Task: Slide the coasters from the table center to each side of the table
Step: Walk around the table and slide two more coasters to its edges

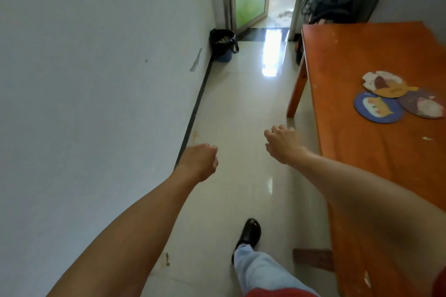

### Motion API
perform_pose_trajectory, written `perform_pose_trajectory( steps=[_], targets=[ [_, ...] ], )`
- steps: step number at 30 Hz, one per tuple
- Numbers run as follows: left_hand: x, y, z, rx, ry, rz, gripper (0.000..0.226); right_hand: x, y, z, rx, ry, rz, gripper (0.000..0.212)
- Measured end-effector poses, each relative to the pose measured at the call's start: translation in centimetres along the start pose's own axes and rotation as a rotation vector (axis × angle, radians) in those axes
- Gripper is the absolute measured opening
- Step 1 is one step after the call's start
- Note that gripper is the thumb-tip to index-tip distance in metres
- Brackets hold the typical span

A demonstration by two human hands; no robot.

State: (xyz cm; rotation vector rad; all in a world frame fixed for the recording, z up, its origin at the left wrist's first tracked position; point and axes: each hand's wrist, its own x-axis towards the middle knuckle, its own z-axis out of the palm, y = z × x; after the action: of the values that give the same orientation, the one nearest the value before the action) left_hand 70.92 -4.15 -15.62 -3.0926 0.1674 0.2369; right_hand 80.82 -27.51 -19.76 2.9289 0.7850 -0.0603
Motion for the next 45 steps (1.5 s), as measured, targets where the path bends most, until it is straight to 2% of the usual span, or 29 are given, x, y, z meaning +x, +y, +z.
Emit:
perform_pose_trajectory(
  steps=[10, 13, 19, 27, 35, 40, 43, 45],
  targets=[
    [20.3, -2.5, -2.8, 0.008, -0.032, 0.170, 0.027, 12.6, 8.4, 1.0, 0.080, -0.092, 0.210, 0.021],
    [26.1, -1.8, -3.5, 0.009, -0.042, 0.267, 0.025, 14.7, 11.9, 0.8, 0.072, -0.110, 0.278, 0.025],
    [39.2, 0.8, -4.9, 0.062, -0.004, 0.526, 0.022, 17.7, 19.2, 1.6, 0.109, -0.176, 0.532, 0.031],
    [52.6, 7.5, -6.9, 0.045, -0.010, 0.964, 0.021, 17.7, 24.1, 2.8, 0.216, -0.227, 0.956, 0.030],
    [57.8, 18.6, -5.8, 0.153, -0.098, 1.288, 0.021, 12.4, 27.1, 4.6, 0.335, -0.265, 1.369, 0.030],
    [60.2, 24.8, -3.3, 0.179, -0.159, 1.336, 0.024, 9.6, 30.9, 6.9, 0.521, -0.198, 1.675, 0.045],
    [61.6, 27.7, -1.6, 0.203, -0.179, 1.353, 0.032, 9.1, 33.7, 8.2, 0.680, -0.067, 1.905, 0.051],
    [62.4, 29.2, -0.5, 0.197, -0.163, 1.372, 0.034, 9.3, 35.3, 9.0, 0.761, 0.018, 2.083, 0.063]
  ],
)
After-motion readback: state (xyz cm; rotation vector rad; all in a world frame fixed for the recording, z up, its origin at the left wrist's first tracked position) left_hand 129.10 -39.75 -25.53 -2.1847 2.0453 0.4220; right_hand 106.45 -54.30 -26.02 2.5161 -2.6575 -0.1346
